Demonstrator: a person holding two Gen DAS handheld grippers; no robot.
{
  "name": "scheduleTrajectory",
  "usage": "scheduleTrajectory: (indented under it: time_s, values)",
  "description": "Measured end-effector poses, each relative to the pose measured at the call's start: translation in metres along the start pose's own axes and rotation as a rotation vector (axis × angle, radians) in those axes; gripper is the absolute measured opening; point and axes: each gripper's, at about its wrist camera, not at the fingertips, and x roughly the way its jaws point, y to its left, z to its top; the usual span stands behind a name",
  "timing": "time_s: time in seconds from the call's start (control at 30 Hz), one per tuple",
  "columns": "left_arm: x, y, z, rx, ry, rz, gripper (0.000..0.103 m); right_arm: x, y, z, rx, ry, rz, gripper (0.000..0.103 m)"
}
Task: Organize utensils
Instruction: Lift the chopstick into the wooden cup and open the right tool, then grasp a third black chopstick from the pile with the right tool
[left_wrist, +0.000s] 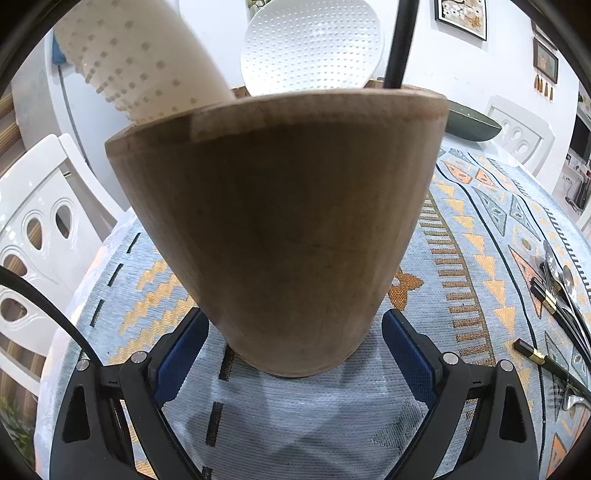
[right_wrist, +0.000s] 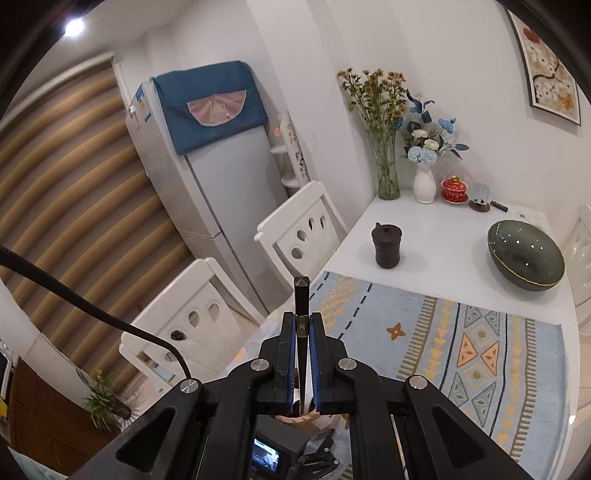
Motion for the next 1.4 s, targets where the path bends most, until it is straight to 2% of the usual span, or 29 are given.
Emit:
scheduleTrajectory:
  time_s: [0.17,0.27,0.3,0.33,0.37,0.43,0.53,0.67,0.73,0.8,0.9,1.03,1.1,1.17,1.3,1.4]
  values:
    - [0.0,0.0,0.0,0.0,0.0,0.0,0.095,0.007,0.001,0.001,-0.008,0.041,-0.009,0.007]
    - [0.0,0.0,0.0,0.0,0.0,0.0,0.095,0.006,-0.001,0.005,0.004,0.057,0.002,0.016]
    - [0.0,0.0,0.0,0.0,0.0,0.0,0.095,0.004,-0.002,0.007,0.011,0.053,0.009,0.028]
    - [0.0,0.0,0.0,-0.001,0.0,0.0,0.095,0.0,-0.006,0.008,0.021,0.036,0.015,0.044]
    - [0.0,0.0,0.0,-0.001,0.0,-0.001,0.095,-0.008,-0.01,0.01,0.035,-0.004,0.021,0.048]
    - [0.001,-0.001,0.0,0.0,0.001,0.0,0.095,-0.025,-0.017,0.013,0.049,-0.069,0.025,0.049]
    - [0.0,-0.001,0.0,-0.001,0.001,0.0,0.095,-0.044,-0.036,0.015,0.086,-0.117,-0.029,0.051]
    - [0.001,-0.003,0.0,0.001,0.003,0.0,0.095,-0.058,-0.07,0.0,0.158,-0.1,-0.084,0.052]
    - [0.001,-0.003,0.0,0.0,0.003,0.001,0.095,-0.058,-0.086,-0.019,0.182,-0.05,-0.132,0.052]
    - [0.001,-0.002,0.0,-0.001,0.004,0.002,0.095,-0.049,-0.098,-0.04,0.211,0.036,-0.166,0.052]
    - [0.002,-0.003,-0.001,-0.002,0.007,0.005,0.095,-0.011,-0.125,-0.099,0.314,0.261,-0.18,0.052]
    - [0.002,-0.003,-0.001,-0.001,0.008,0.008,0.095,0.036,-0.137,-0.163,0.303,0.49,-0.205,0.05]
    - [0.004,-0.001,-0.001,-0.001,0.01,0.009,0.095,0.051,-0.139,-0.181,0.31,0.549,-0.189,0.044]
    - [0.004,-0.001,-0.002,-0.001,0.011,0.012,0.095,0.063,-0.141,-0.193,0.313,0.573,-0.172,0.043]
    - [0.006,-0.002,0.0,0.0,0.014,0.015,0.095,0.088,-0.137,-0.196,0.266,0.609,-0.192,0.04]
    - [0.007,-0.001,0.0,-0.001,0.015,0.016,0.095,0.115,-0.136,-0.197,0.211,0.671,-0.207,0.036]
